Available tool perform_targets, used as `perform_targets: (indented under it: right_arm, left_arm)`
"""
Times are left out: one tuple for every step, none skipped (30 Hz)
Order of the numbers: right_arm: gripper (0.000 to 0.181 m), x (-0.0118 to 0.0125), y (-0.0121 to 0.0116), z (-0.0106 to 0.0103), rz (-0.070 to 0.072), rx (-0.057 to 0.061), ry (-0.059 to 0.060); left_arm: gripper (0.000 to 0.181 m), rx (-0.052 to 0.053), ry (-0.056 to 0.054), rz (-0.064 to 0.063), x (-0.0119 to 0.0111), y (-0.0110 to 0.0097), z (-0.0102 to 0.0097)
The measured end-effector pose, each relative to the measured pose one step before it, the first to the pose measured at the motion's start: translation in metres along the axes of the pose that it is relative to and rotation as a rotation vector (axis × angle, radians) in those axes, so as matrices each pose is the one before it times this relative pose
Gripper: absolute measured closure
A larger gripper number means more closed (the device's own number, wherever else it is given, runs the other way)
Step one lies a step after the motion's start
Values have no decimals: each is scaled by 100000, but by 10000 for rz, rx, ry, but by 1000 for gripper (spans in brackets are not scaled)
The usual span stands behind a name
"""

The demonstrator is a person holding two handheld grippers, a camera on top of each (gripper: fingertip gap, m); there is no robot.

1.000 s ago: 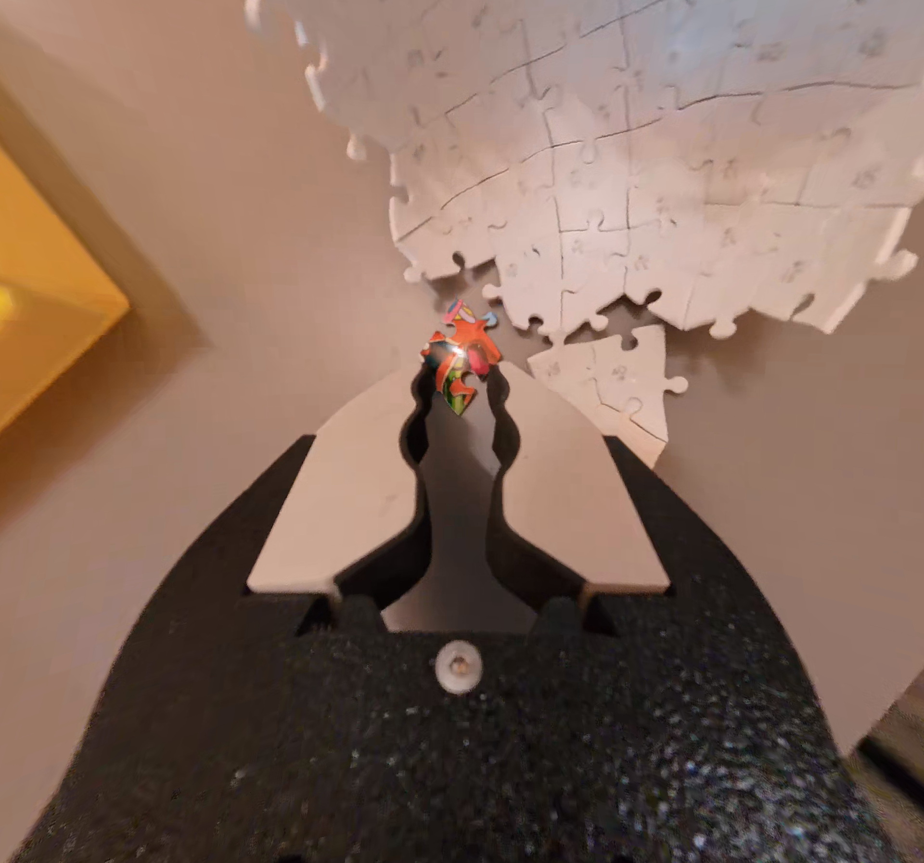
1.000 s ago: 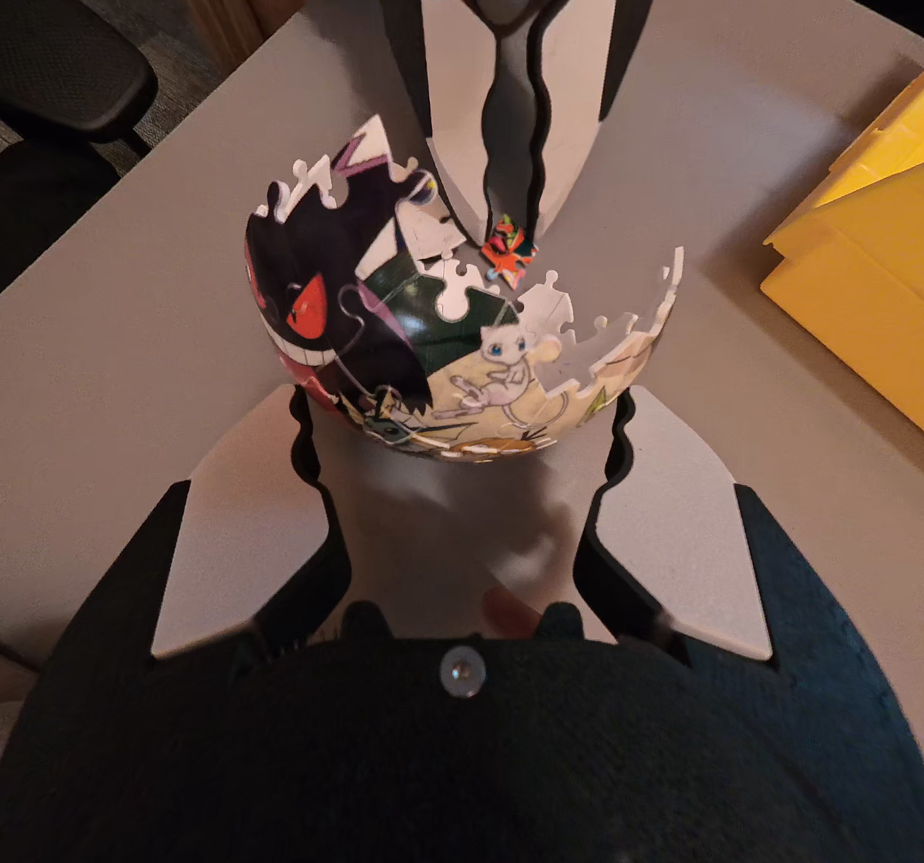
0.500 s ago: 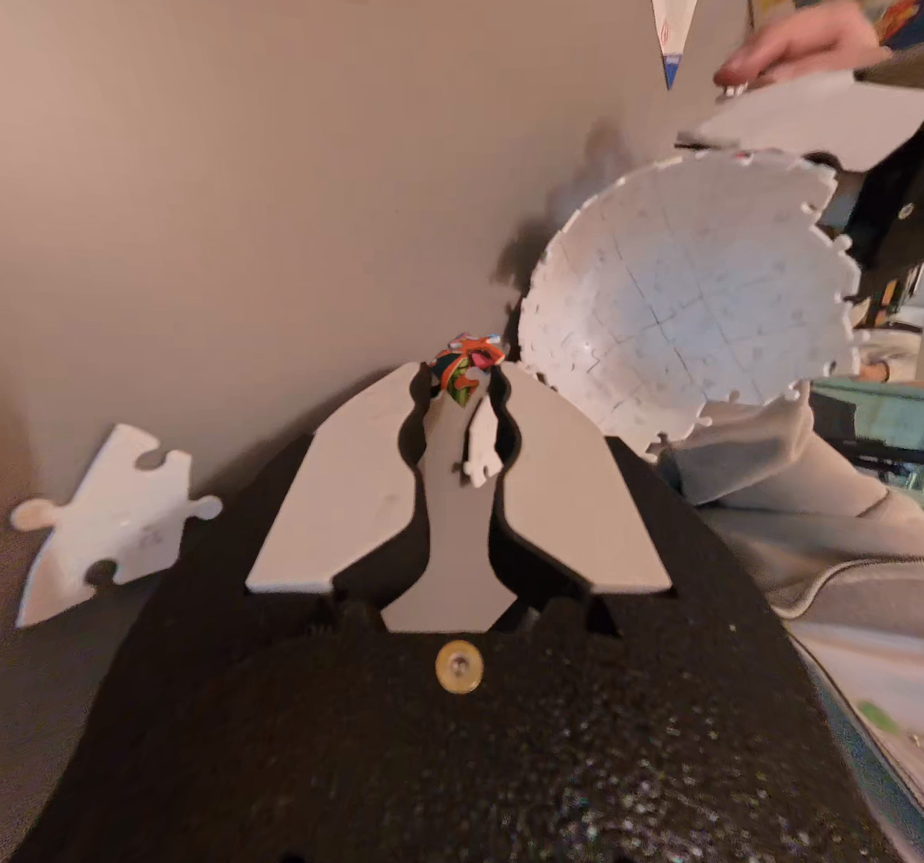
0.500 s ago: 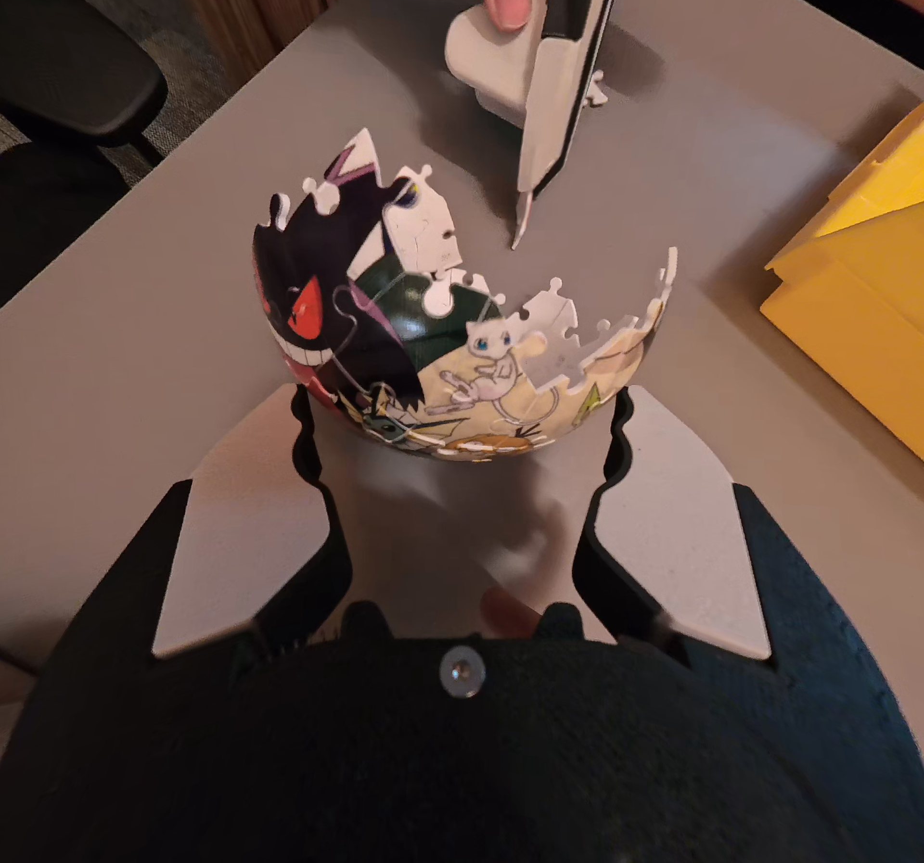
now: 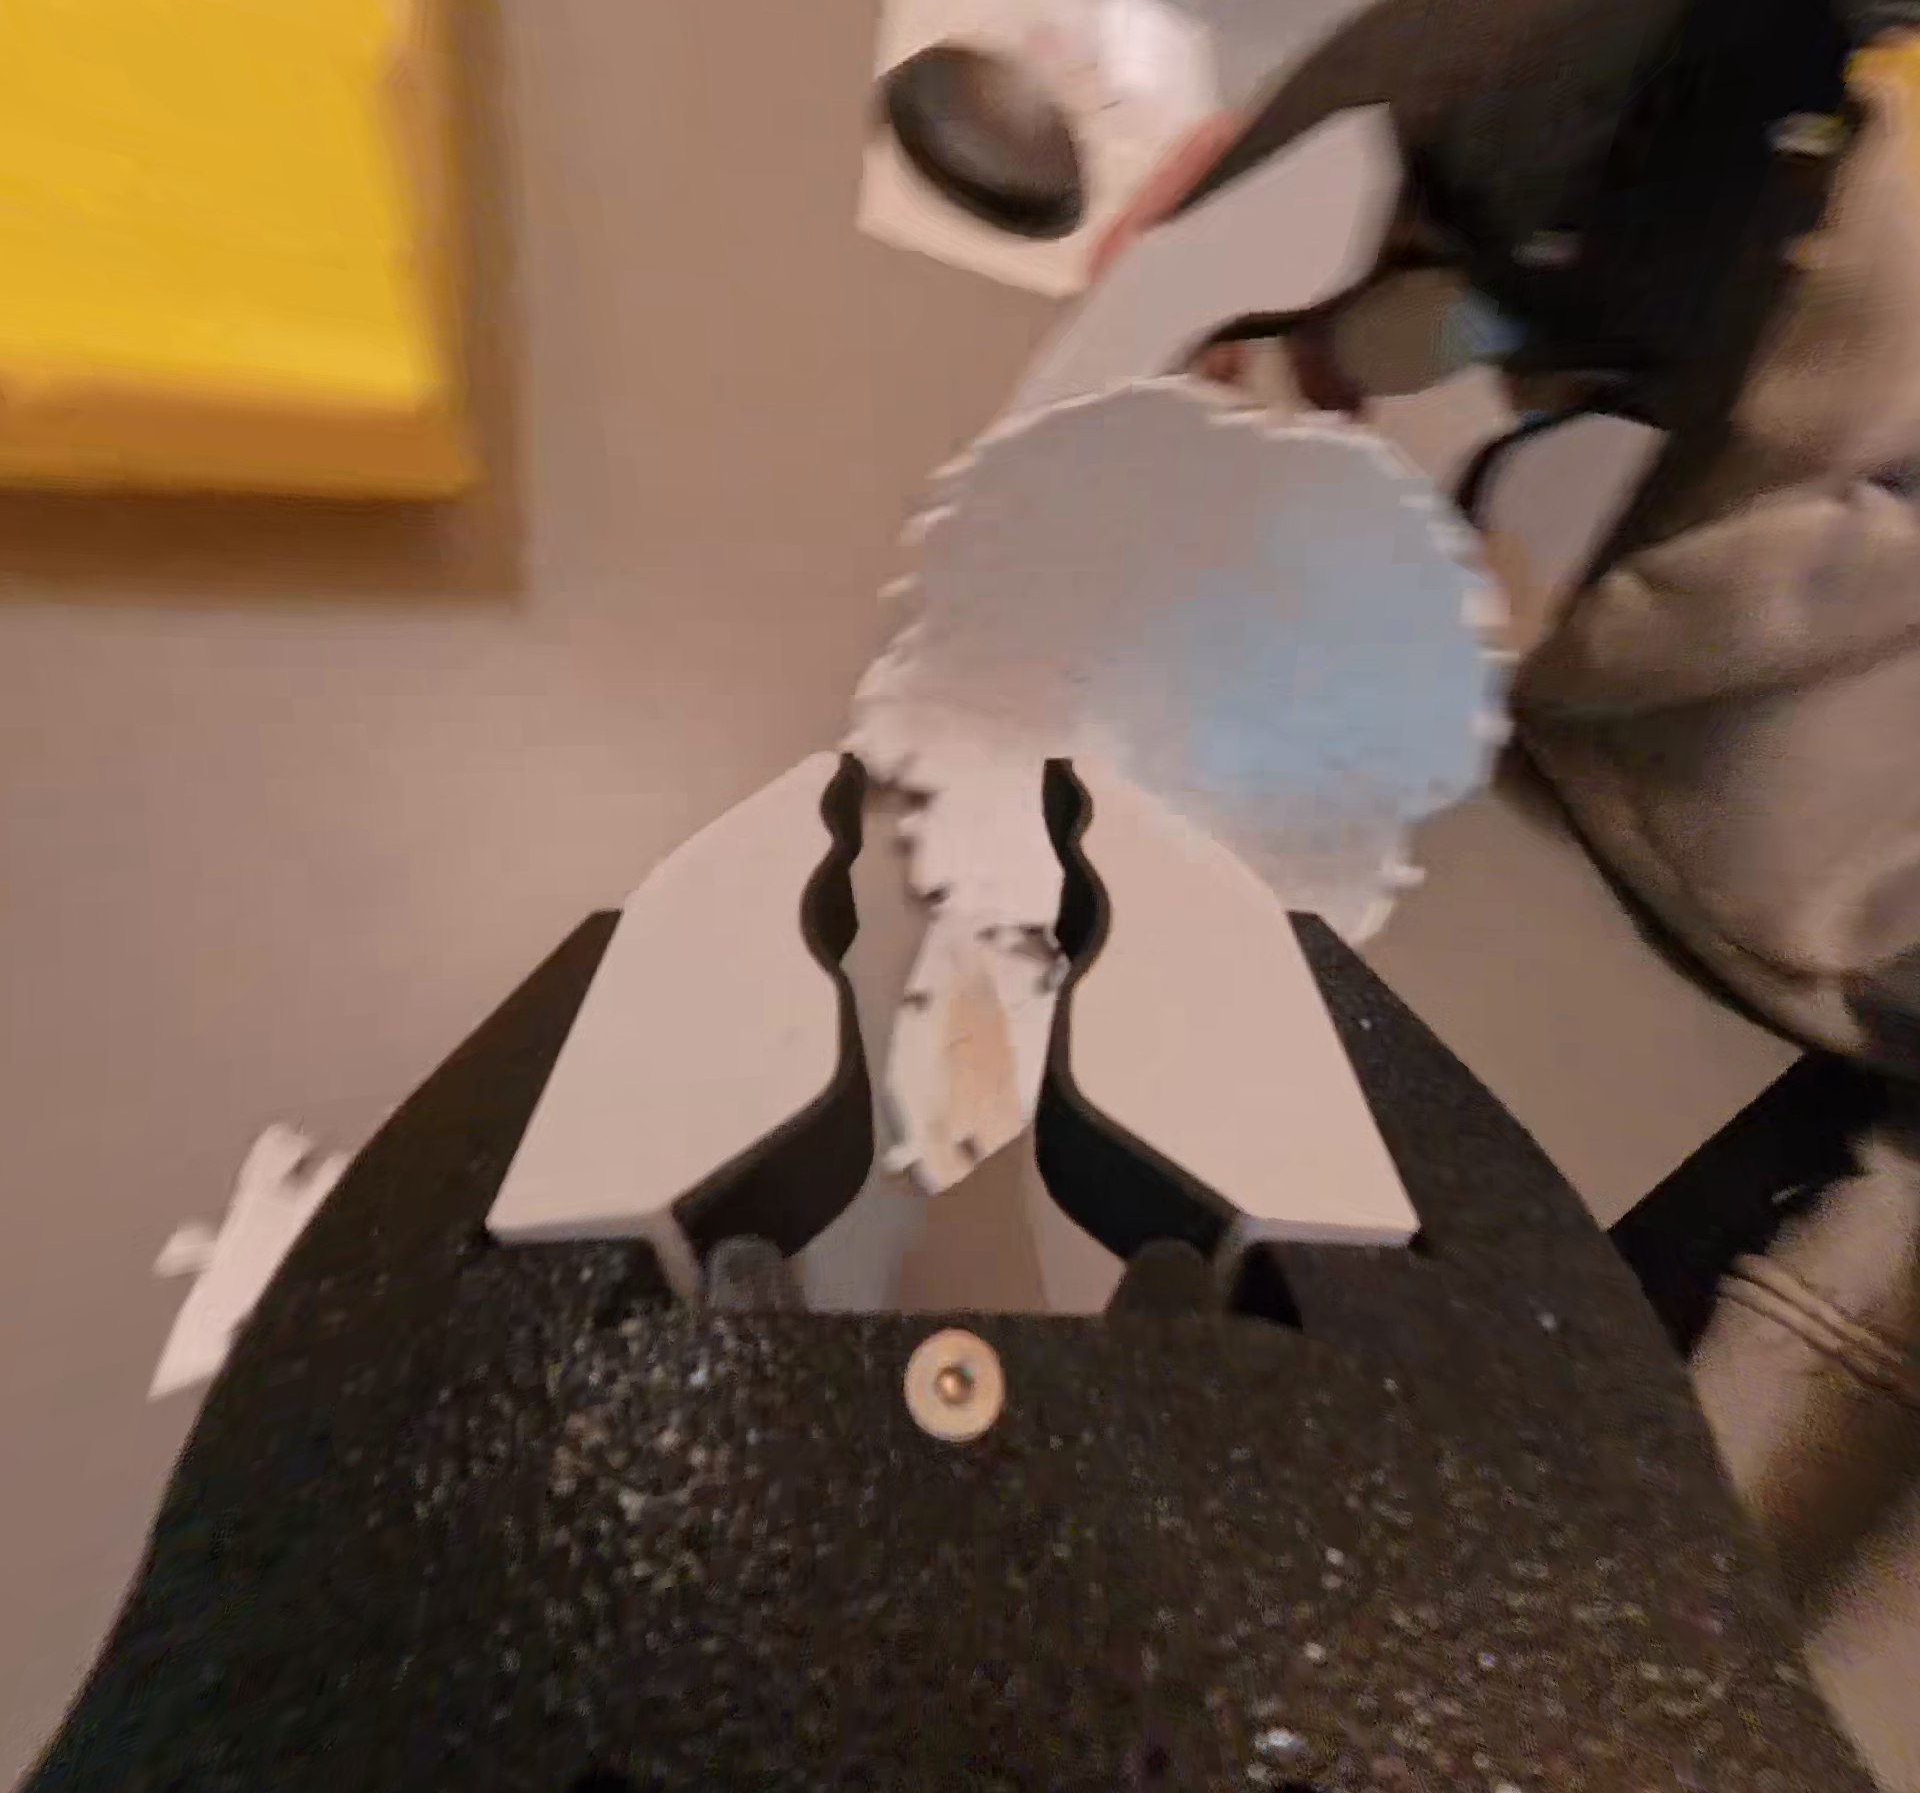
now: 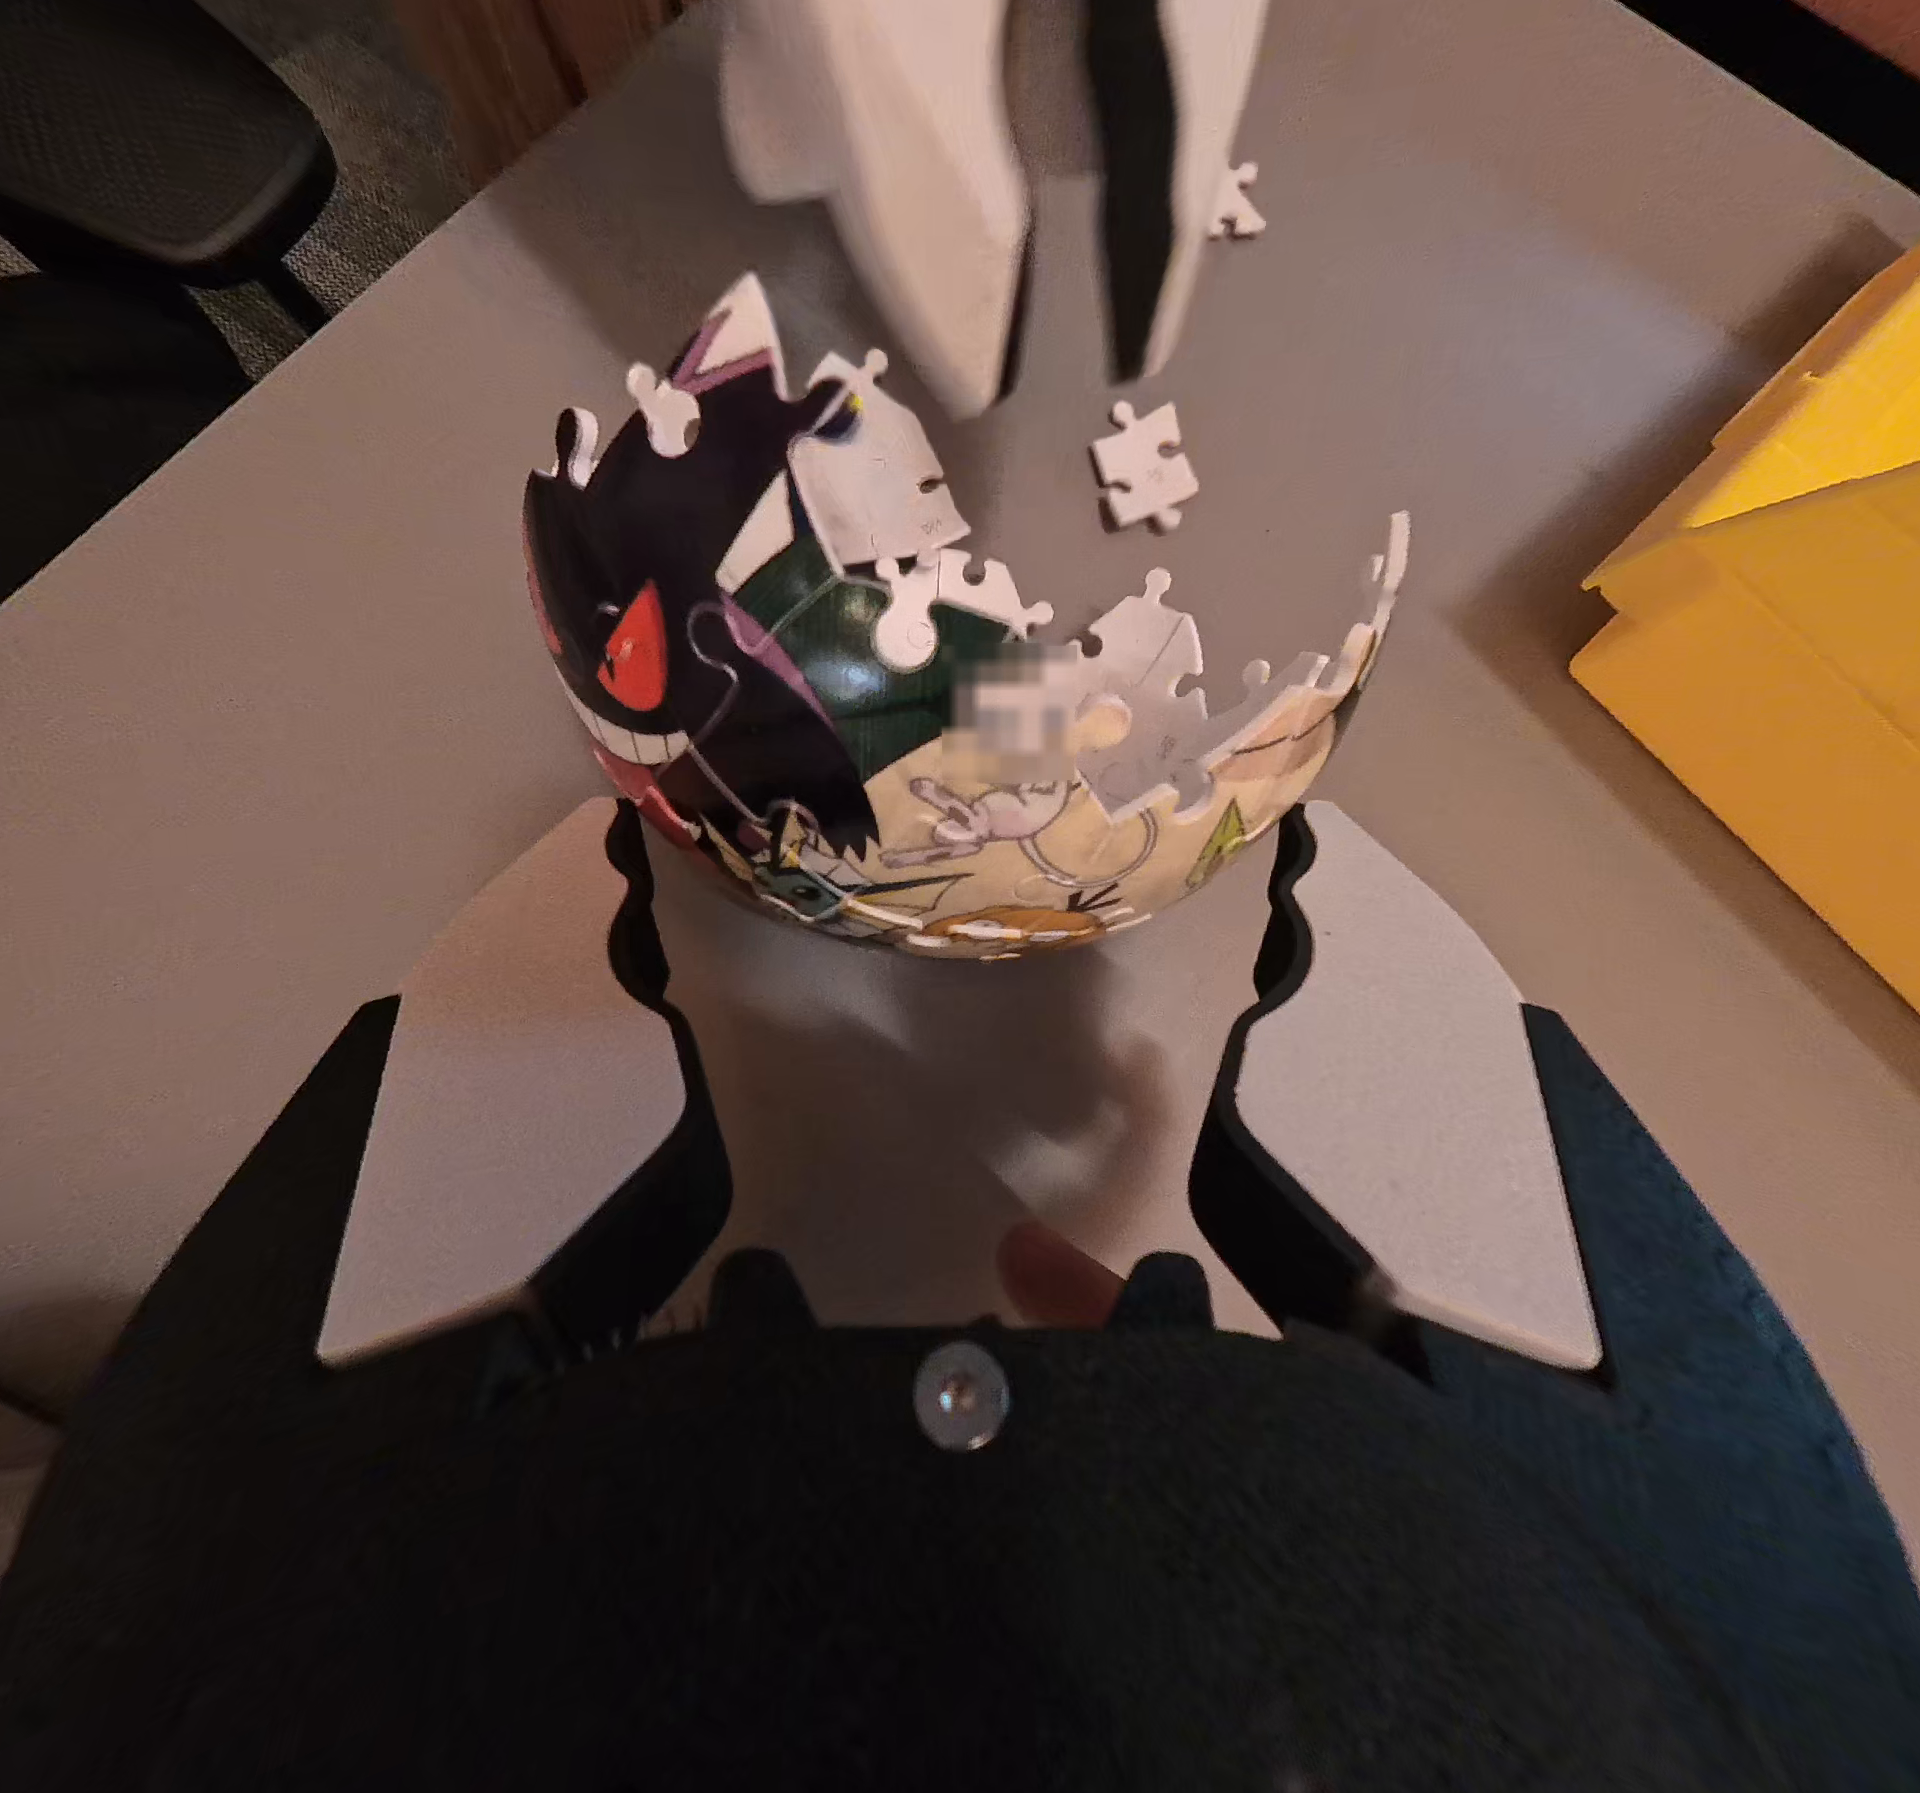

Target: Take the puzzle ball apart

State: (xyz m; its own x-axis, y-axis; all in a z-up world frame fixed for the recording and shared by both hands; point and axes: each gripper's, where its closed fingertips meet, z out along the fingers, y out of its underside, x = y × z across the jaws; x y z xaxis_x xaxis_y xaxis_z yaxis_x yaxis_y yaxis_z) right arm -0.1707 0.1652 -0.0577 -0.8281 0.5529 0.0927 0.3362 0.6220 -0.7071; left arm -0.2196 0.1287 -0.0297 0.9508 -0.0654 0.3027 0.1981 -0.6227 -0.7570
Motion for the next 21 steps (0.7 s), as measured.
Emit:
perform_targets:
  right_arm:
    - [68, 35, 19, 56, -24, -34, 28]
    - [68, 23, 40, 54, -29, -48, 26]
    - [68, 13, 43, 54, -17, -55, 30]
    - [68, -15, 18, 44, -16, -51, 29]
    - [68, -60, -16, 17, -34, -36, 29]
    - [68, -25, -86, -19, -19, 3, 52]
    - [71, -95, -171, -84, -7, 70, -7]
    - [71, -81, -151, -84, -22, 60, -3]
    - [71, -15, -59, -44, -30, 13, 18]
    - [71, -9, 33, 14, -14, -37, -2]
    - [71, 2, 22, 63, -1, -25, 2]
    - [71, 49, 20, 82, 15, -20, 24]
    - [71, 9, 27, 88, 9, -23, 1]
    - [71, -26, 26, 88, -26, -40, -5]
    - [71, 55, 11, 85, -37, -34, 51]
    - [71, 98, -95, 18, -13, 30, 75]
    - [71, 51, -188, -22, 21, 94, 41]
    - [73, -42, -164, -41, 30, 105, -12]
    - [74, -63, -75, 6, 15, 54, -7]
    - [72, 17, 46, 78, 0, 9, 66]
    - [70, -56, 88, 125, -2, 6, 59]
  left_arm:
    - [156, 88, 119, 782, 1561, -161, 628]
    - [159, -289, -21, 810, 933, 296, 820]
    - [161, -635, -12, 736, 499, 794, 912]
    - [162, -749, 80, 522, 345, 1021, 903]
    - [165, -605, 175, 317, 332, 891, 793]
    - [170, -441, 108, 181, 112, 747, 634]
    - [172, -352, -31, 29, -213, 624, 419]
    - [174, -200, 48, -79, -173, 373, 257]
    - [176, -51, 141, -143, -56, 116, 137]
    - [179, -40, 232, -169, 103, 50, 86]
    - [179, -146, 243, -127, 103, 159, 34]
    - [179, -193, 79, -112, -146, 184, -48]
    - [176, -112, -15, -148, -281, 48, -81]
    - [173, -26, 87, -179, -168, -79, -60]
    - [172, 7, 157, -183, -107, -138, -33]
    - [172, 8, 58, -209, -261, -133, -22]
    - [174, -53, 9, -204, -300, -8, 26]
    - [176, -150, -13, -185, -281, 172, 79]
    - [176, -199, -53, -228, -320, 261, 76]
    - [177, -185, -57, -266, -305, 237, 81]
    - [181, -101, 75, -184, -69, 104, 58]
